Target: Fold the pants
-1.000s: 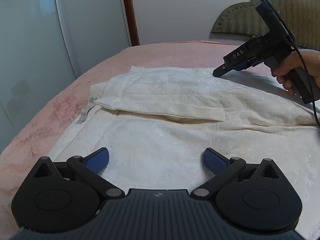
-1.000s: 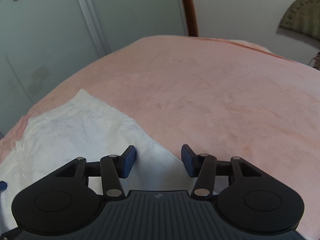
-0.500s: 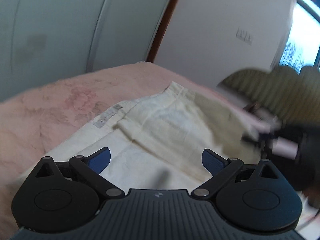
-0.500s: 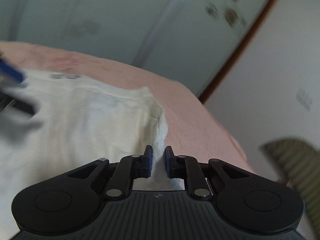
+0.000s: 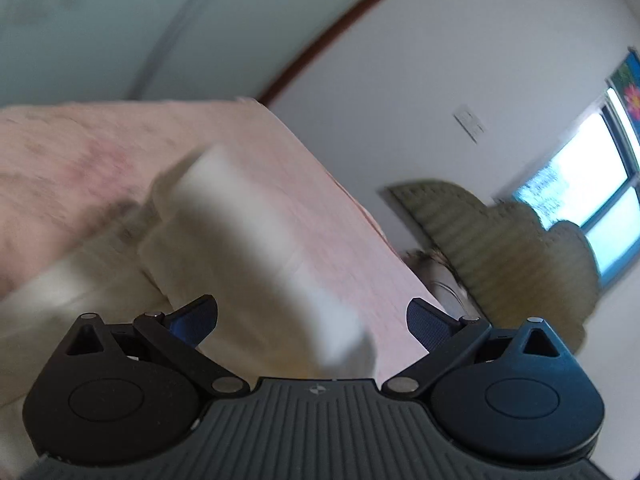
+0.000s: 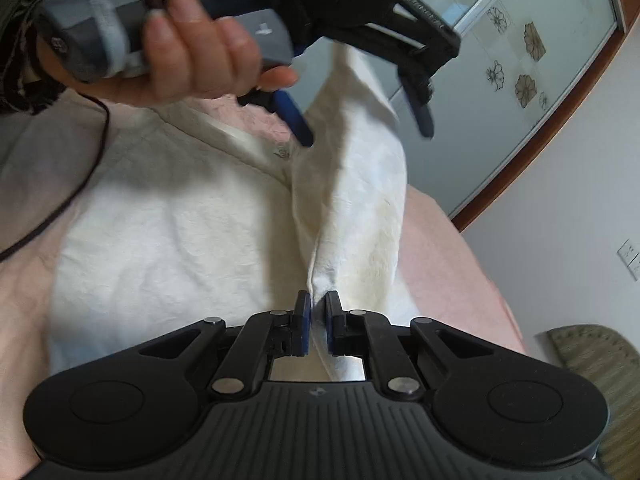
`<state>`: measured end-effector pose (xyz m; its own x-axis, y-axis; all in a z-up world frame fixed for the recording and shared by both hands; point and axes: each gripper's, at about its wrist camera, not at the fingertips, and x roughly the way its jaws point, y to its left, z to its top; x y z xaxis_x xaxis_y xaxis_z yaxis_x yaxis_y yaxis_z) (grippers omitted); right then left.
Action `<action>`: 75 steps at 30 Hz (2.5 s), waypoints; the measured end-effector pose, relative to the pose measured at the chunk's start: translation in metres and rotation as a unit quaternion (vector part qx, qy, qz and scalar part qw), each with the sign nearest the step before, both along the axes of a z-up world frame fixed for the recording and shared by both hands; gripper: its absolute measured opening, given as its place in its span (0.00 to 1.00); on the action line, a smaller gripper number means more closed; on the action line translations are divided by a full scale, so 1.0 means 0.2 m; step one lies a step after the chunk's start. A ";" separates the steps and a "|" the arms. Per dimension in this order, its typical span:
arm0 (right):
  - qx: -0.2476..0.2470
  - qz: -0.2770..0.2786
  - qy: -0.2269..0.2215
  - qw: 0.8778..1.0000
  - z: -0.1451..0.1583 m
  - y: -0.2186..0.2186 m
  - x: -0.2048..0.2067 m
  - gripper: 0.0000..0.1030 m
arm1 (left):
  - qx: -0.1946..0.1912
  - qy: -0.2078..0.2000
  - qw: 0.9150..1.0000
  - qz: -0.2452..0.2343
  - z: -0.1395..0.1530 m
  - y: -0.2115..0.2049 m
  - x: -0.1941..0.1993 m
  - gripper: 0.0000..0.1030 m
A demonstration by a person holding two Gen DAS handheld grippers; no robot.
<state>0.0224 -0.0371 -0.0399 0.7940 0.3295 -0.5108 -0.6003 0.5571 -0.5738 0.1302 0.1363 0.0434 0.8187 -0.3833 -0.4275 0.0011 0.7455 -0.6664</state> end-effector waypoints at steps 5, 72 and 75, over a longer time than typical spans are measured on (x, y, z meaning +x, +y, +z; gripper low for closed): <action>0.019 -0.010 0.013 1.000 -0.03 -0.02 -0.01 0.08 | 0.052 0.009 0.998 0.016 0.03 -0.05 -0.04 0.57; 0.275 -0.583 0.032 0.764 -0.05 -1.44 -1.11 0.10 | 0.339 -0.176 0.814 -0.437 -0.18 -1.07 -0.89 0.66; 0.294 -0.566 0.010 0.770 0.07 -1.45 -0.99 0.10 | 0.347 -0.180 0.790 -0.472 -0.27 -1.22 -0.96 0.64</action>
